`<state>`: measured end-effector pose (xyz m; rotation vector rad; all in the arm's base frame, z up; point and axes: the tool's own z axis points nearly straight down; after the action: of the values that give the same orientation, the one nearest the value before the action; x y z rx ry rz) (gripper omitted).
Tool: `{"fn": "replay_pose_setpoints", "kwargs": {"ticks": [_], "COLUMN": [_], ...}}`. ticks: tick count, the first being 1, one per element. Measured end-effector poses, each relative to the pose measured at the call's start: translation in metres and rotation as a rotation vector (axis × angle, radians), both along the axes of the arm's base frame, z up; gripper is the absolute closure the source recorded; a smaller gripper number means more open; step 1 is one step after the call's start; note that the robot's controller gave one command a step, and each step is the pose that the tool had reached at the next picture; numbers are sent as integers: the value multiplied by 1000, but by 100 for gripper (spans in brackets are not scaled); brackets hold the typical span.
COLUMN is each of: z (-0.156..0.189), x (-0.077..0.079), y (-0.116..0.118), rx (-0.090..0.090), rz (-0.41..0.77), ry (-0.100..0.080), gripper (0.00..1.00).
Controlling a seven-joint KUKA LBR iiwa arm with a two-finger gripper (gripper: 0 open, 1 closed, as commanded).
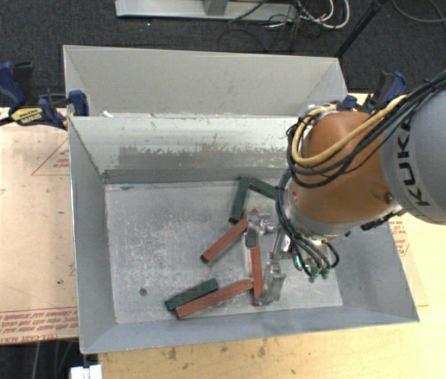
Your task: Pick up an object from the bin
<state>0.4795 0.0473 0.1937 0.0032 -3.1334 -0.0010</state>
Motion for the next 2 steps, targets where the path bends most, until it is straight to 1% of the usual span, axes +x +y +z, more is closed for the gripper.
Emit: {"fn": "replay_pose_setpoints", "kwargs": {"ticks": [1,2], "z": [4,-41], "x": [2,14], "y": [0,25], "rx": [0,1], "rz": [-2,101], "ry": [-8,-13], "gripper": [0,0]}}
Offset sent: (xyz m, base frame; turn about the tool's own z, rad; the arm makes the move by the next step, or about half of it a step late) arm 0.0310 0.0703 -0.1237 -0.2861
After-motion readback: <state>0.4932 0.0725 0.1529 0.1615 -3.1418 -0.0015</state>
